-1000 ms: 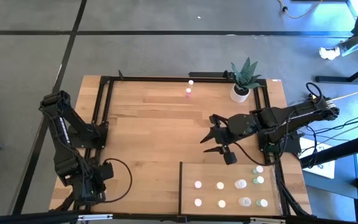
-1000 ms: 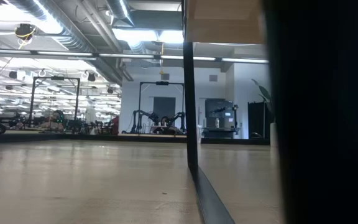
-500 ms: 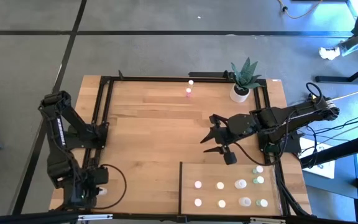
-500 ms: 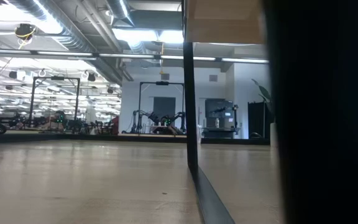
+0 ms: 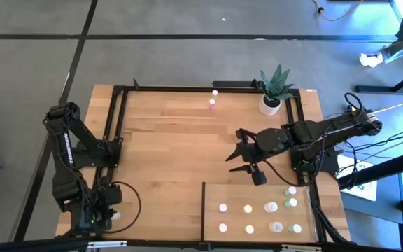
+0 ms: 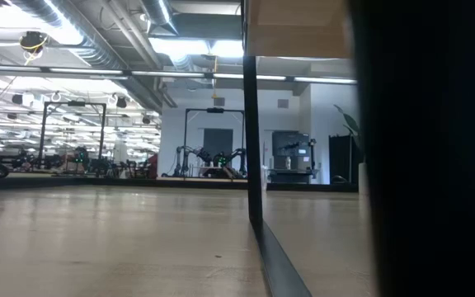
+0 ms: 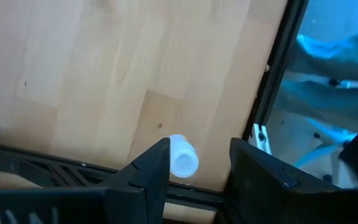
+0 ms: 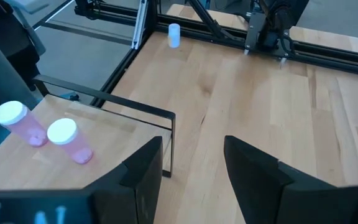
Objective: Pick and place medicine bottles onto shelf by color
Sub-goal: Put the transparent pill bottle on the shelf aligned with the other transparent pill bottle
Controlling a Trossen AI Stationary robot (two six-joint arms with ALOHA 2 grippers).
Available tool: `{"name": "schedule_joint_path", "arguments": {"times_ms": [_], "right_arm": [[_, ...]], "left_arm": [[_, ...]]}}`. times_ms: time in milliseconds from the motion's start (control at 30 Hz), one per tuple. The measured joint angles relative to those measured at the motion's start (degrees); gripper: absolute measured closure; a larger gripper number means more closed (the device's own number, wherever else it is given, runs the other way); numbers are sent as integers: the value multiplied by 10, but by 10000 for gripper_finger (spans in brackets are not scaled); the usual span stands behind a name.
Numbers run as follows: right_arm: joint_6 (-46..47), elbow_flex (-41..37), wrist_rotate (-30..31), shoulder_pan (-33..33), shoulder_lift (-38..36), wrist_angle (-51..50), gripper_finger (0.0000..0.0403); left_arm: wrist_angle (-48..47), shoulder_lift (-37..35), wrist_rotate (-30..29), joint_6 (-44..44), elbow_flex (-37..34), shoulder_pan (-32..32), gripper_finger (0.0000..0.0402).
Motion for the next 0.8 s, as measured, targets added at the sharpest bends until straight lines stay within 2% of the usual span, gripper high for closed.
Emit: {"name": "schedule_joint_path", "arguments": {"times_ms": [200, 500, 633, 800], "right_arm": [[0, 0, 0, 0, 0, 0, 228], [0, 0, 0, 0, 0, 0, 228], [1, 0, 0, 0, 0, 0, 228], [0, 0, 0, 0, 0, 0, 228]], "left_arm": [[0, 0, 0, -58, 0, 0, 242], [0, 0, -1, -47, 0, 22, 239], [2, 0, 0, -18, 0, 34, 211], [12, 1, 3, -8, -6, 36, 153]]}}
